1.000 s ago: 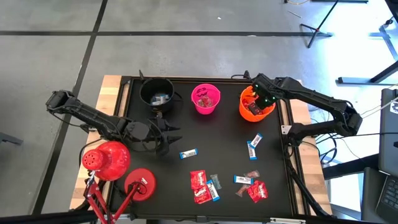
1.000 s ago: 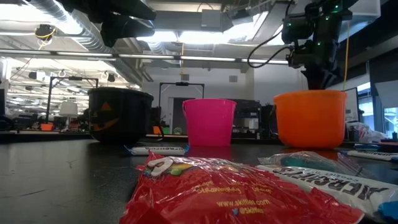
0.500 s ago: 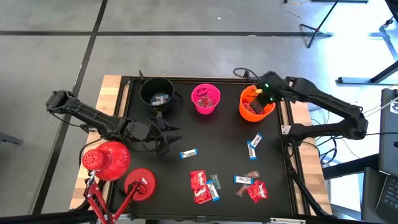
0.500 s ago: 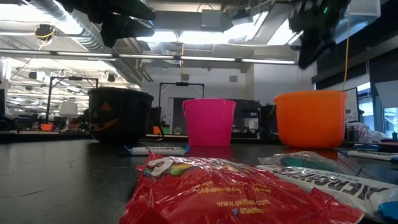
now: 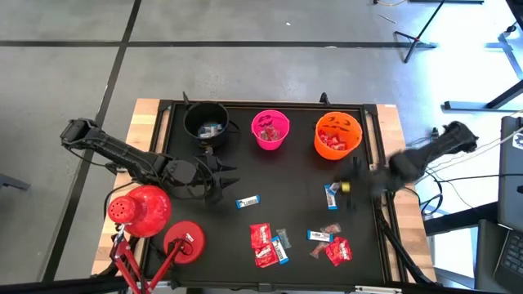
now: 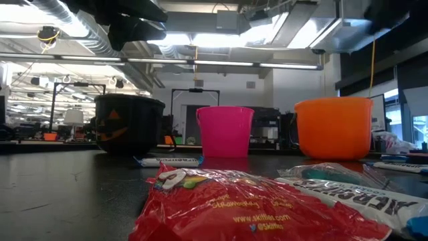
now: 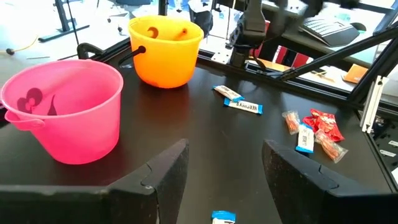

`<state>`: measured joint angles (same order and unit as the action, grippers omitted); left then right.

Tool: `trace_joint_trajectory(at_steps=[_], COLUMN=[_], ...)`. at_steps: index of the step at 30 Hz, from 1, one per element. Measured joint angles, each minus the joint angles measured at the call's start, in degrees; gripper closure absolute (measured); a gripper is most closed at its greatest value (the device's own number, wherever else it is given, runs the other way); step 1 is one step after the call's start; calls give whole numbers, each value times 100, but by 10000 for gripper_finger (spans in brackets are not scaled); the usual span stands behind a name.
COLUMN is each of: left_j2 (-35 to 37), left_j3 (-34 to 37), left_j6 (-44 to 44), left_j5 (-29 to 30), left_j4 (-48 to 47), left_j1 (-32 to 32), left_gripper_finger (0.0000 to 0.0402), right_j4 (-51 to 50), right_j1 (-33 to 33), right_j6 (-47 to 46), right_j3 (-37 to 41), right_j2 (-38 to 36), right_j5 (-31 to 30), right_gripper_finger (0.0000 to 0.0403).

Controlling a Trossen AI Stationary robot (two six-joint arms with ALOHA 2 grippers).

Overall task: Organize candy in baskets
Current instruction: Put the red candy into the orange bucket

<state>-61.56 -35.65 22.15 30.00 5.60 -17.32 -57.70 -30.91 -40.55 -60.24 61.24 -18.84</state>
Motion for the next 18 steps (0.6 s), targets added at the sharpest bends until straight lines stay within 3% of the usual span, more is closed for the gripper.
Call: trace_joint_trajectory(at_steps=[9,14,18], left_j2=[0,0,2], left_j3=[0,1,1], left_j6=[31,37,49], left_j5=[59,68,68], left_j4=[51,177,182], left_j1=[-1,7,4], left_gripper_finger=[206,206,206], right_j4=[1419,1821,2114], right_j1=[-2368,-2939,-3067], right_j6=[-1564,-1980,-2046], right_j3=[366,368,368], right_j2=[1584,2615,3381], right_j5=[-105,237,1032], right_gripper_finger=[301,301,301])
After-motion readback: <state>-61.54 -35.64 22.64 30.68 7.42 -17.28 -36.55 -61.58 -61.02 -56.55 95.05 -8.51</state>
